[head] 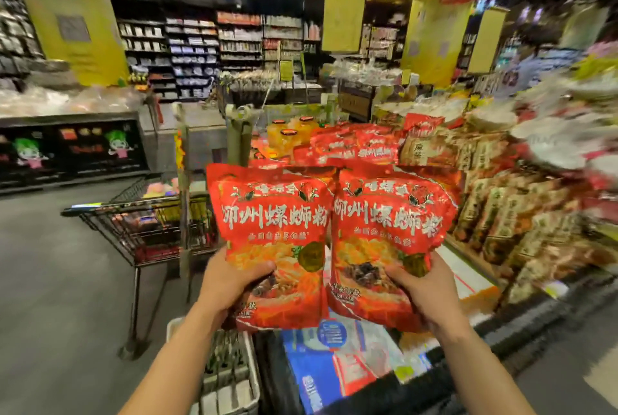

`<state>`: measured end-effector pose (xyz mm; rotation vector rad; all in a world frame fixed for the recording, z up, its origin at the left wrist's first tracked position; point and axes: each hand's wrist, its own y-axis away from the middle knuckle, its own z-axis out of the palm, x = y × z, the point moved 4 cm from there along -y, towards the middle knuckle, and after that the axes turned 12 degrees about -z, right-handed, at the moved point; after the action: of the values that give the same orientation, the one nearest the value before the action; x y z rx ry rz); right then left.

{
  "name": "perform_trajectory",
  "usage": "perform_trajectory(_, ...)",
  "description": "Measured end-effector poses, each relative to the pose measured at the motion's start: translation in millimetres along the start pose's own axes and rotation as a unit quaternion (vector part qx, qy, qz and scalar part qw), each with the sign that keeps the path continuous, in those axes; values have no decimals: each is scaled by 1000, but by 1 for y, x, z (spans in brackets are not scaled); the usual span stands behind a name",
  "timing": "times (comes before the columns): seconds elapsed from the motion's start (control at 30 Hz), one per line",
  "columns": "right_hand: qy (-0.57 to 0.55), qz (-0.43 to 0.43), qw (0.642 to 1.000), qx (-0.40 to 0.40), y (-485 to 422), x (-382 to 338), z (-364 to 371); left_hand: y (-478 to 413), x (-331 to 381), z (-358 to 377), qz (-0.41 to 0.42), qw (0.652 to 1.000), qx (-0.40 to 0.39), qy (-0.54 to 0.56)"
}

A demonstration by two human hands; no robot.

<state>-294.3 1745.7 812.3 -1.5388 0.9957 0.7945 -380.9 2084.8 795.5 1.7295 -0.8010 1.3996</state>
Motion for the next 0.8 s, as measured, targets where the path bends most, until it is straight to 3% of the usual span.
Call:
perform_trajectory(0.33, 37, 63, 997, -22, -58, 84, -191, 21, -1, 201, -20, 999, -31, 15)
perform_trajectory(0.8, -15, 106, 994, 4, -194, 165, -224, -101, 24, 314, -19, 998, -13, 64)
